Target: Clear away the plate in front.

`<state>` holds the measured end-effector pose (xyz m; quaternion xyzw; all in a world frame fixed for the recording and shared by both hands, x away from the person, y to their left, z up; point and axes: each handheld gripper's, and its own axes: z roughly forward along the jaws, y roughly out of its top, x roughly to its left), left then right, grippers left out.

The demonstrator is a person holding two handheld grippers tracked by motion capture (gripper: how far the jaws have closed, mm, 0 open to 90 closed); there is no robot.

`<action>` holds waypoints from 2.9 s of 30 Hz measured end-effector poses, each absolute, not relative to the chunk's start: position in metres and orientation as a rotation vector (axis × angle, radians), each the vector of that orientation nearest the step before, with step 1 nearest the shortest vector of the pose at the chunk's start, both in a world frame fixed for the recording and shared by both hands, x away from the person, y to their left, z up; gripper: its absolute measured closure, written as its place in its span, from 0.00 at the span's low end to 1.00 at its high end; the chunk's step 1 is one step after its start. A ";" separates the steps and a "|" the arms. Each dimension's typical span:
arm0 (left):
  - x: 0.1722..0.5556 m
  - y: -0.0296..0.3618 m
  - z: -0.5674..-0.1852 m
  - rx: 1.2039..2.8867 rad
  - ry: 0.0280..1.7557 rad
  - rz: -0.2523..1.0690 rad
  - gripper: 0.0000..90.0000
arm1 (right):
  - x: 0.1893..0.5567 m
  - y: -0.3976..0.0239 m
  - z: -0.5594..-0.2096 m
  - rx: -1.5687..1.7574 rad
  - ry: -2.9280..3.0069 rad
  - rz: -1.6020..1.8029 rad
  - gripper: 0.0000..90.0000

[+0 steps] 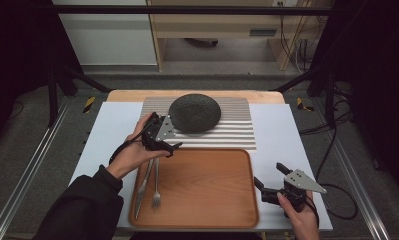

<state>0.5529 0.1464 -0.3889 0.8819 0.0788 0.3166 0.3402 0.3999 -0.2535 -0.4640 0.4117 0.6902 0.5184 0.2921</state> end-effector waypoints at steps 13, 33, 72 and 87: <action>0.582 0.130 -0.374 2.306 0.002 0.911 0.14 | 0.402 -0.253 -0.467 1.121 1.867 1.345 0.06; 0.594 0.114 -0.414 2.331 -0.178 1.013 0.20 | 0.396 -0.262 -0.470 1.185 1.767 1.359 0.06; 0.617 0.096 -0.474 2.449 -0.295 1.114 0.43 | 0.396 -0.267 -0.476 1.232 1.751 1.313 0.06; 0.622 0.094 -0.479 2.449 -0.337 1.163 0.51 | 0.390 -0.272 -0.476 1.252 1.736 1.297 0.06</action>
